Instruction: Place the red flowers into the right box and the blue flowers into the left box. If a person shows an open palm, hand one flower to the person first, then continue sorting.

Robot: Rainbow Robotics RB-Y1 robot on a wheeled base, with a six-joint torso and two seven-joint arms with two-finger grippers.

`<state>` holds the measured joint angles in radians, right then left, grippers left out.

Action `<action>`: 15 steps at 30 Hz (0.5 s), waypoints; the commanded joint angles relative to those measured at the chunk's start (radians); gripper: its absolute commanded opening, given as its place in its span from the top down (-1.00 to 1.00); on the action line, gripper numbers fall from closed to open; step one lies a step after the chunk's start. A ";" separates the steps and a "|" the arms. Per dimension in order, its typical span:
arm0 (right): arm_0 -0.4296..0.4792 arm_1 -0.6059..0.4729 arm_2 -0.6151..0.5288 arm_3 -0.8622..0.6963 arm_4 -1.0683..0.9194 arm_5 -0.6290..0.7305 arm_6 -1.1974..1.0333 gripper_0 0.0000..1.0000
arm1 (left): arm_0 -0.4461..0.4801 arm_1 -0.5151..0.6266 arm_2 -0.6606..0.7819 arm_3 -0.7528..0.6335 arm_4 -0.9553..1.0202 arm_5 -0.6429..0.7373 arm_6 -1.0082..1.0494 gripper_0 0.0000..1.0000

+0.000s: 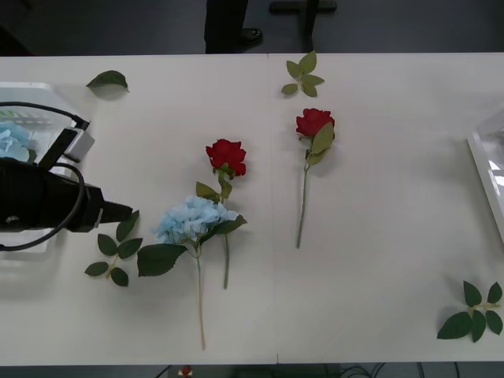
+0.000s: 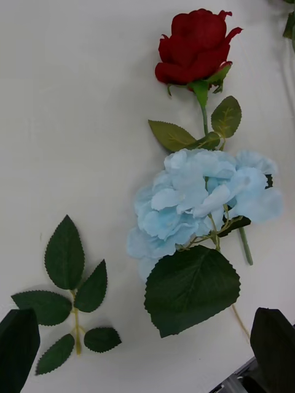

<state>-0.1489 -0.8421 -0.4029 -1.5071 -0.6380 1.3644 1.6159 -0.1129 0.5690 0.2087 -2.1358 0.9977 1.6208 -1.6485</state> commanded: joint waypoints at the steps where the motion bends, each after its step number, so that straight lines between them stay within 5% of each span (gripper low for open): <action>1: -0.006 -0.023 0.023 0.062 0.038 -0.077 0.022 1.00 | 0.058 -0.027 -0.061 -0.110 -0.071 -0.018 0.130 -1.00; 9: -0.005 -0.023 0.052 0.153 0.035 -0.205 0.058 0.81 | 0.174 -0.024 -0.281 -0.190 -0.271 -0.222 0.319 -1.00; 10: -0.006 -0.023 0.052 0.153 0.034 -0.205 0.062 0.64 | 0.185 -0.020 -0.315 -0.191 -0.306 -0.252 0.348 -1.00; 12: -0.005 -0.025 0.052 0.149 0.024 -0.199 0.073 -0.47 | 0.200 -0.011 -0.379 -0.190 -0.378 -0.303 0.398 -1.00; 15: -0.006 -0.025 0.044 0.125 0.012 -0.163 0.085 -0.93 | 0.217 0.006 -0.442 -0.191 -0.453 -0.357 0.463 -1.00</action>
<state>-0.1489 -0.8421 -0.3330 -1.3404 -0.6163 1.1724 1.6482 0.0861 0.5359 -0.2106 -2.2910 0.5881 1.3061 -1.2348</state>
